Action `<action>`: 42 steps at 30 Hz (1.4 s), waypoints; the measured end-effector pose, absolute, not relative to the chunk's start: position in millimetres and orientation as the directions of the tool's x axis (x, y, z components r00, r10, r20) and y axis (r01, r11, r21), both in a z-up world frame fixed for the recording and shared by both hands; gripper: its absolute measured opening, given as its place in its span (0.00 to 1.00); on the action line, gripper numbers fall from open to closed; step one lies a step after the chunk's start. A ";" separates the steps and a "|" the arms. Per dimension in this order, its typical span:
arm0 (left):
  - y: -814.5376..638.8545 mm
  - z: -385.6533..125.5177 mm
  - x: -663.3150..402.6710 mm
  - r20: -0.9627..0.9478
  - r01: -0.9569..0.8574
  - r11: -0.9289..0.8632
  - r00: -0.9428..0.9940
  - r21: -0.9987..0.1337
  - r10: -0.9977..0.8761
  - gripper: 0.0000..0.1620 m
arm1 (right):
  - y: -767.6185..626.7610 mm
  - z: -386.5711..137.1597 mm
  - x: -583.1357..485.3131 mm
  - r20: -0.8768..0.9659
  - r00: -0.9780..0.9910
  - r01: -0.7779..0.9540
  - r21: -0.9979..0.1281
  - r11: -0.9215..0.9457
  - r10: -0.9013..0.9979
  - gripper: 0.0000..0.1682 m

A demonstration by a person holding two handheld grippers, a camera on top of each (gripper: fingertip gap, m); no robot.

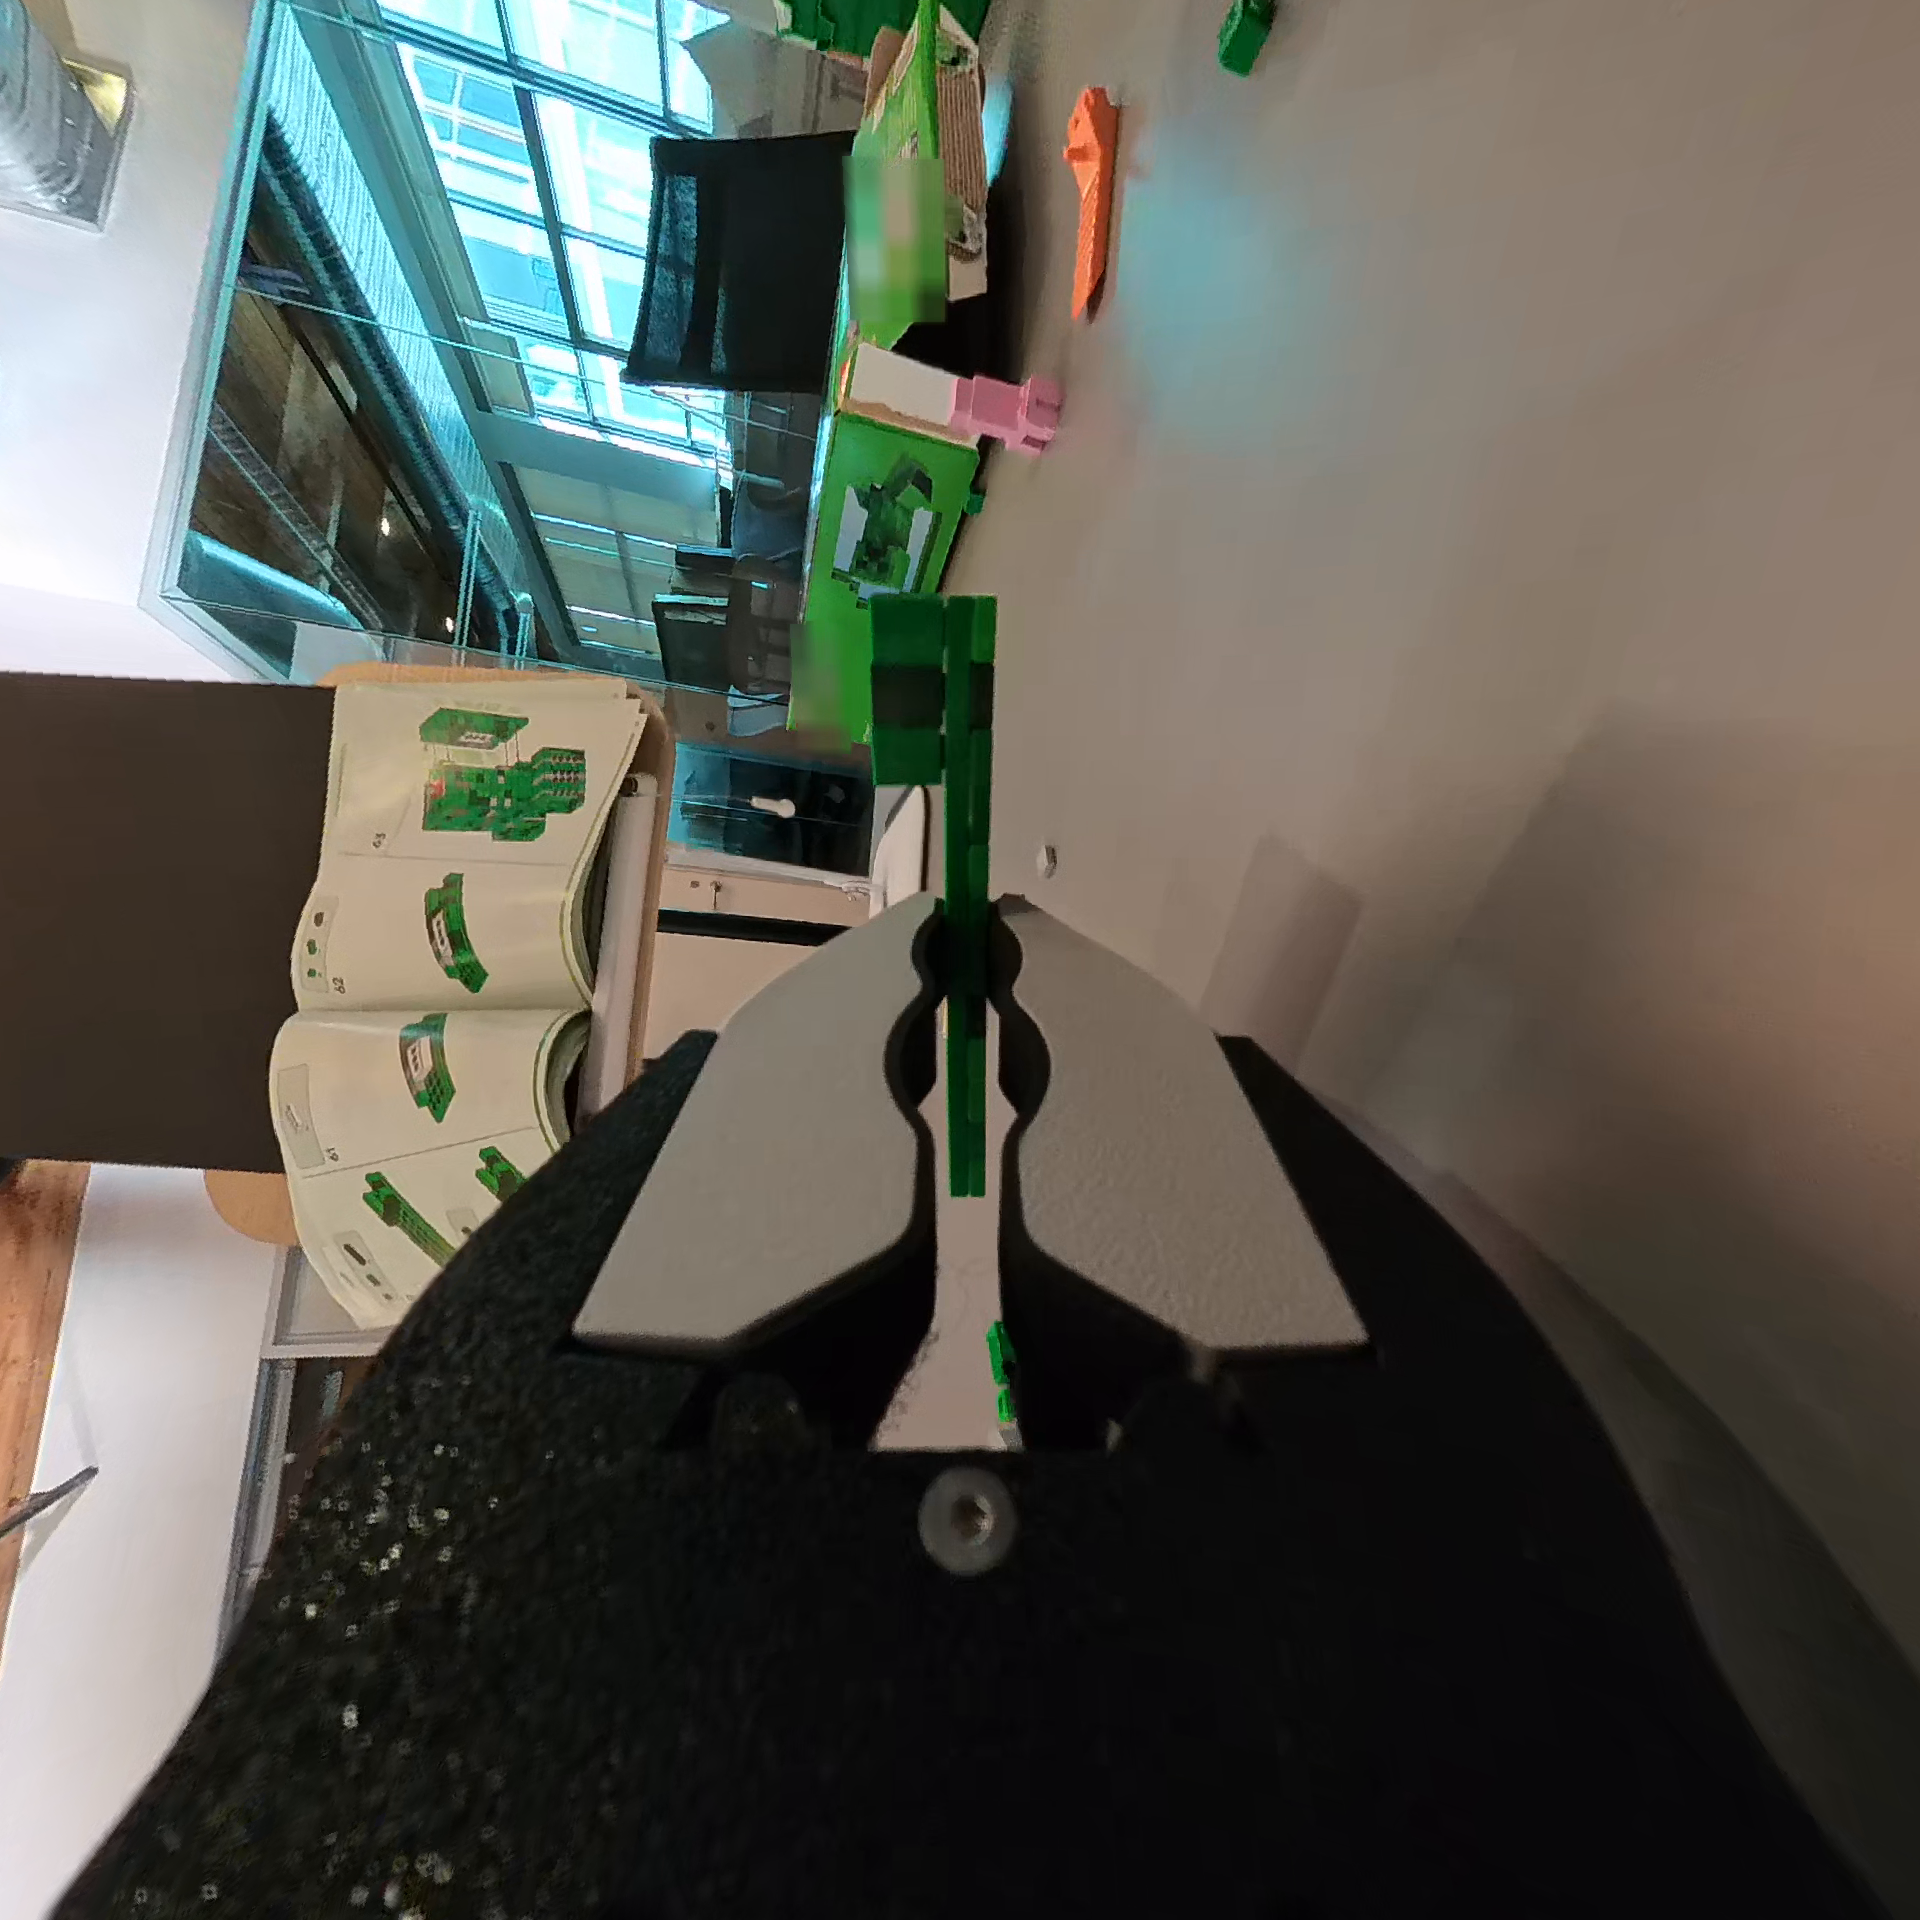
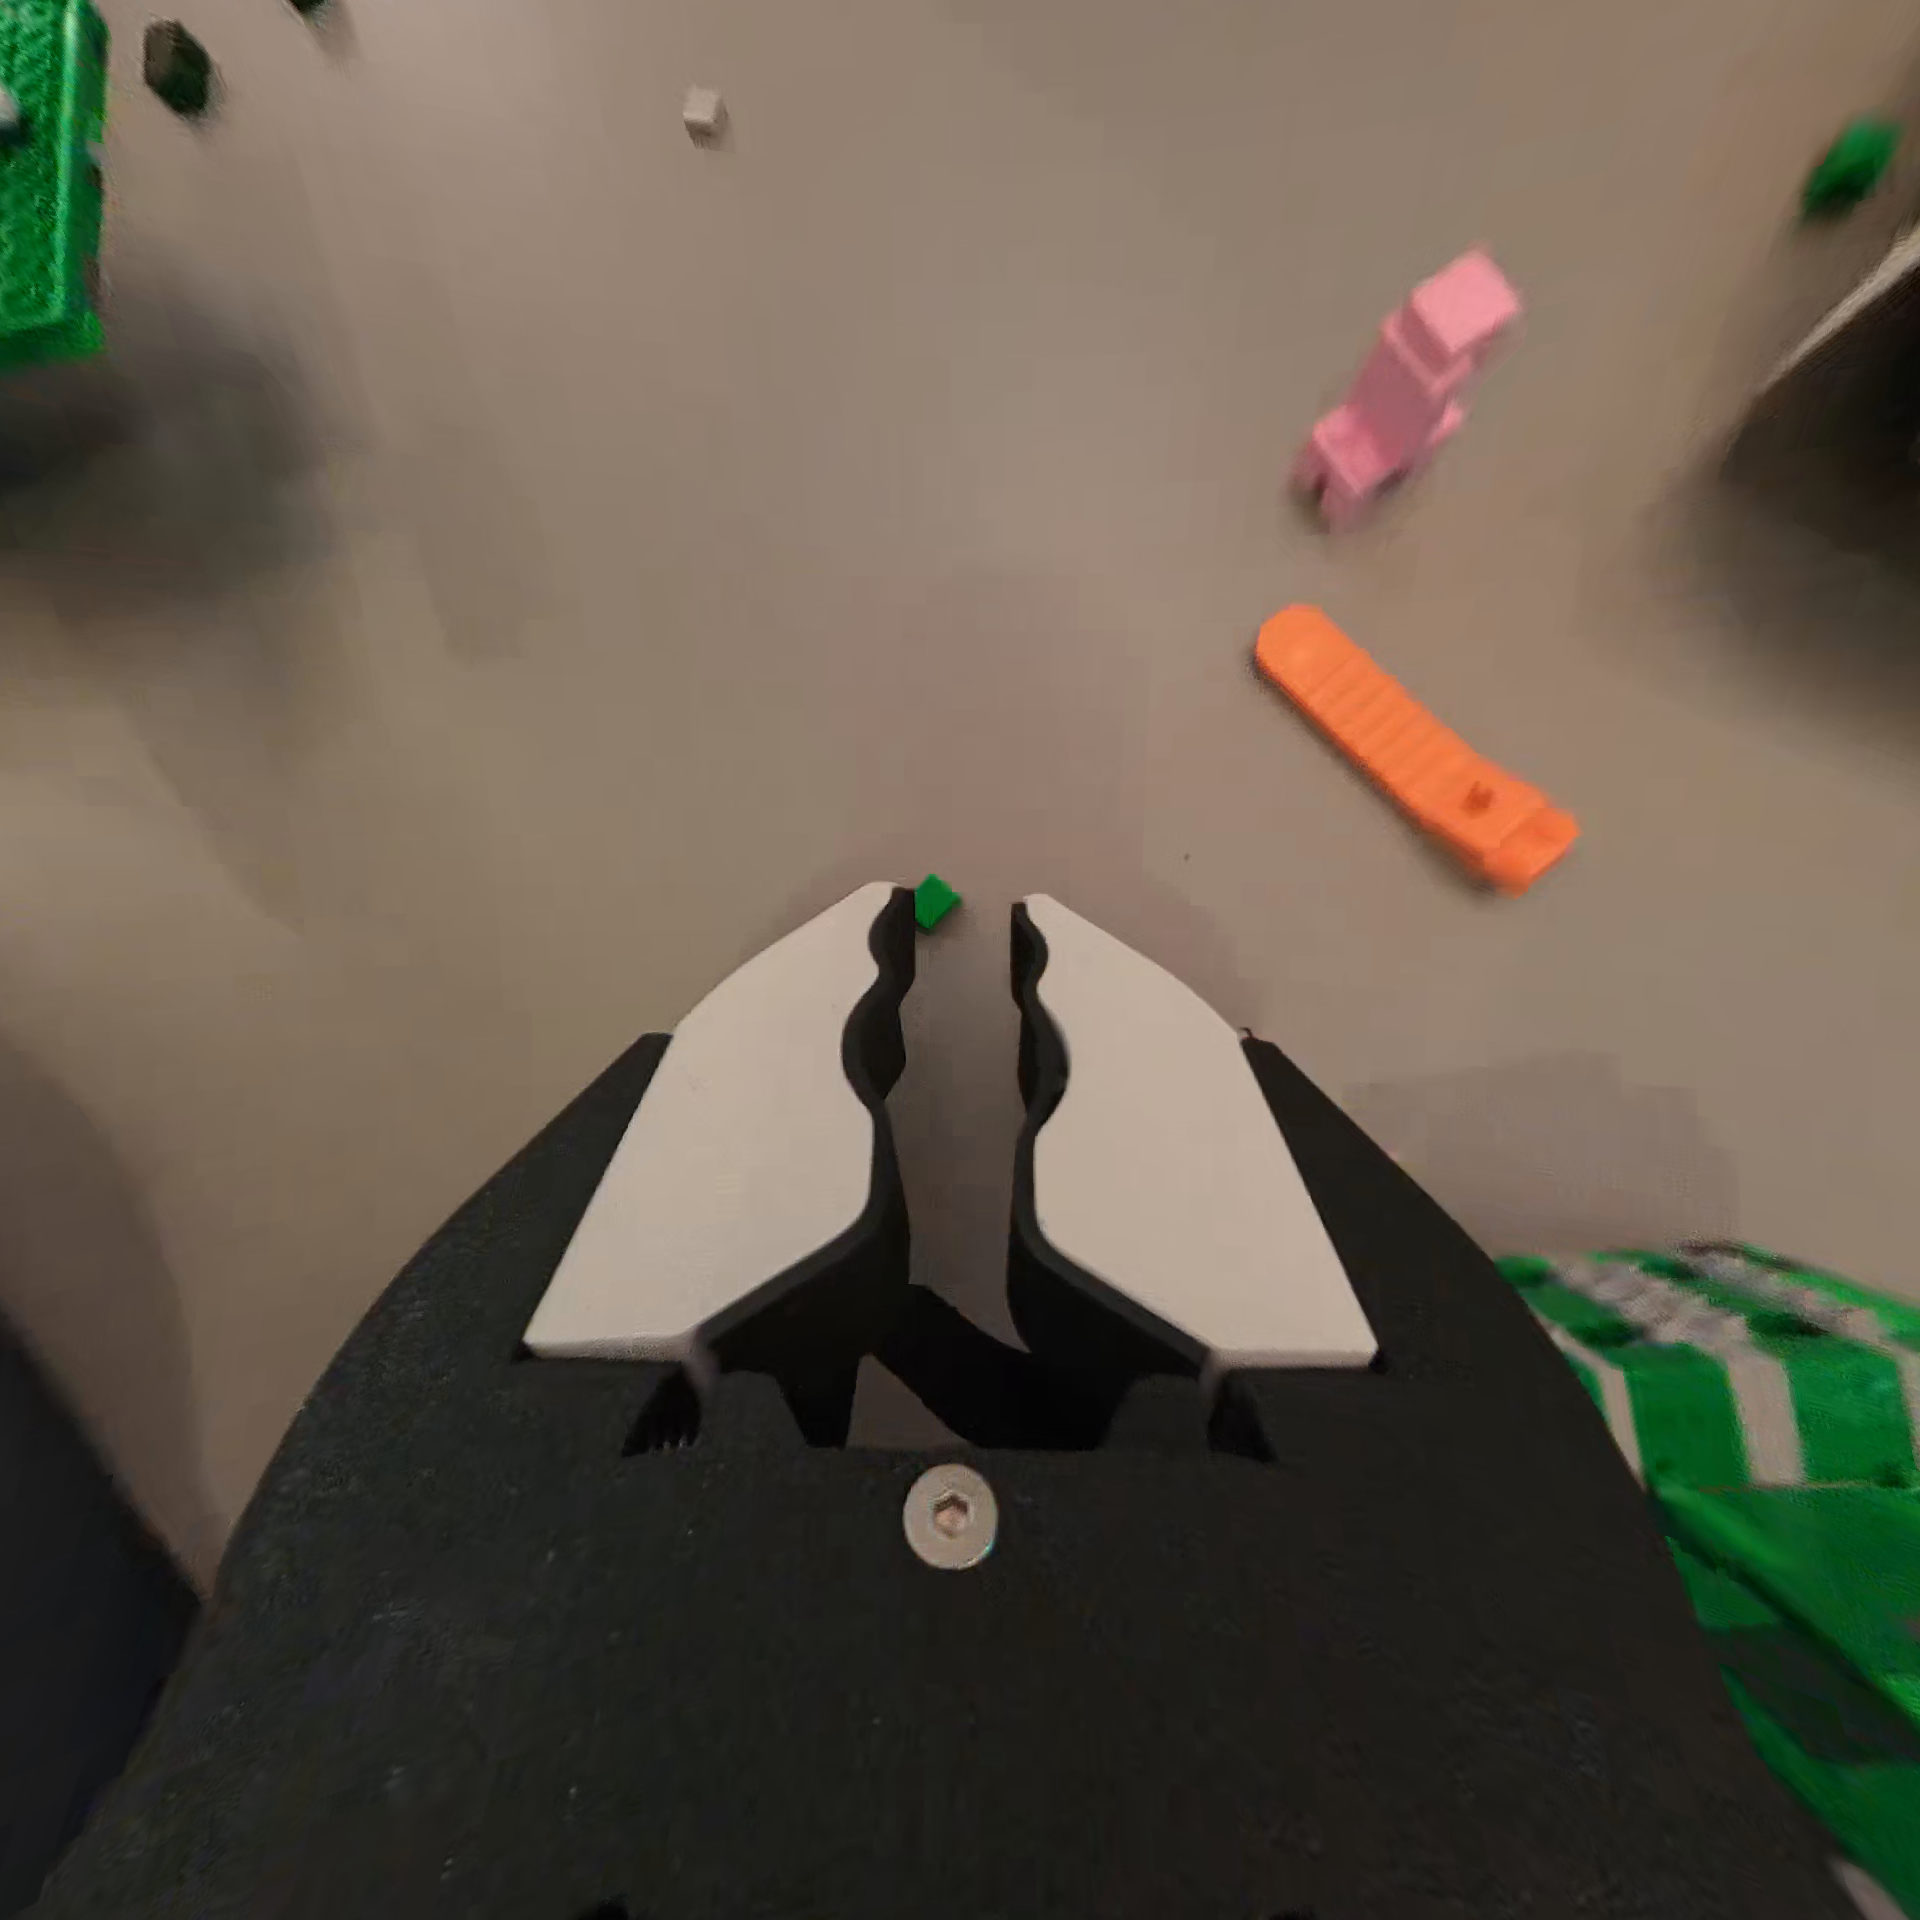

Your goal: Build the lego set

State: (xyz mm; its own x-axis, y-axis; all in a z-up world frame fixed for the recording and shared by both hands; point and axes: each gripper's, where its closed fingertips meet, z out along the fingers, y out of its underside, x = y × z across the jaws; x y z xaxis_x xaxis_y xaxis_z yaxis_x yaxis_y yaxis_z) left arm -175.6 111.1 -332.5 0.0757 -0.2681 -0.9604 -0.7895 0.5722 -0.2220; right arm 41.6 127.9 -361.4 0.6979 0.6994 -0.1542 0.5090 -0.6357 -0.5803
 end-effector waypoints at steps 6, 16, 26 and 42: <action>107.6 -338.6 -168.6 -0.975 -0.800 0.587 -0.010 -0.126 -0.222 0.03 | 136.4 -366.4 38.3 -0.265 0.758 0.451 -0.448 -0.772 0.596 0.04; 106.5 -345.5 -165.5 -0.972 -0.798 0.595 -0.056 -0.094 -0.228 0.03 | 131.0 -381.5 35.4 -0.213 0.806 0.549 -0.081 -0.832 0.552 0.14; 103.3 -346.5 -163.4 -0.964 -0.783 0.610 -0.049 -0.125 -0.260 0.03 | 126.1 -393.3 38.8 -0.126 0.837 0.539 0.026 -0.842 0.532 0.15; 103.4 -333.8 -163.0 -0.944 -0.757 0.597 0.076 -0.265 -0.322 0.03 | 126.5 -346.2 -39.7 -0.279 0.543 0.660 -0.442 -0.608 0.792 0.05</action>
